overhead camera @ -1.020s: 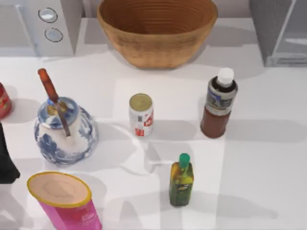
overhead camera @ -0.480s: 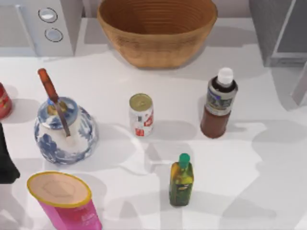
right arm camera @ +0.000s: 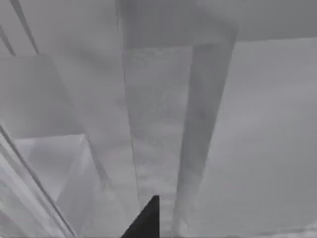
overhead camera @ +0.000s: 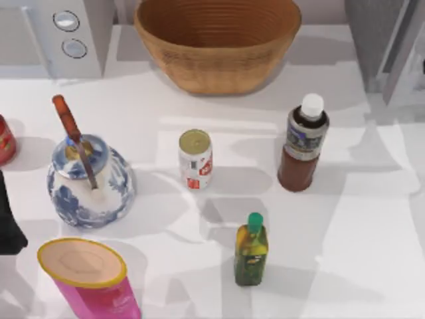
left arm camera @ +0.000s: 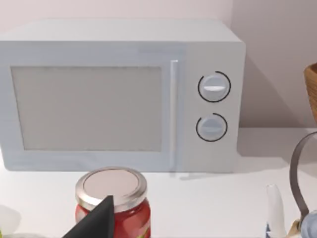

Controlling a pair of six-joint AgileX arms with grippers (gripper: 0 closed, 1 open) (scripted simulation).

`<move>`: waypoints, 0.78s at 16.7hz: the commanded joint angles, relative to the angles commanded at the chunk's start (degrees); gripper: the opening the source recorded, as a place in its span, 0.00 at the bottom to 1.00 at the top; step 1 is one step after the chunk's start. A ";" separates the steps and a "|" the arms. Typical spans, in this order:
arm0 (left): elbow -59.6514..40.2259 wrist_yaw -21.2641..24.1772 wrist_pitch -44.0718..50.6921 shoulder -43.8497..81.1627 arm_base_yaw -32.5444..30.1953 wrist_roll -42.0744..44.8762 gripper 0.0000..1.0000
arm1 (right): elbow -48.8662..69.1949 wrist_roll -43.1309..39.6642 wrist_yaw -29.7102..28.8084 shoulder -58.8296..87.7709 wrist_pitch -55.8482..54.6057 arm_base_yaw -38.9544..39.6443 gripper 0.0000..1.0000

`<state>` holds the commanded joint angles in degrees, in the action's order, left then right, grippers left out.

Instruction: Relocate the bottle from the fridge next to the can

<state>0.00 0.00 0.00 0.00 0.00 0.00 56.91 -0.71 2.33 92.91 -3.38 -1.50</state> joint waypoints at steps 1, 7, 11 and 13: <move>0.00 0.00 0.00 0.00 0.00 0.00 1.00 | 0.00 0.00 0.00 0.00 0.00 0.00 1.00; 0.00 0.00 0.00 0.00 0.00 0.00 1.00 | 4.02 -0.13 -0.44 4.03 0.98 -1.03 1.00; 0.00 0.00 0.00 0.00 0.00 0.00 1.00 | 14.81 -0.06 -0.54 12.73 3.25 -0.93 1.00; 0.00 0.00 0.00 0.00 0.00 0.00 1.00 | 20.17 -0.08 -0.63 16.74 4.36 -0.86 1.00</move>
<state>0.00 0.00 0.00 0.00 0.00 0.00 77.08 -0.79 1.70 109.64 0.97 -2.36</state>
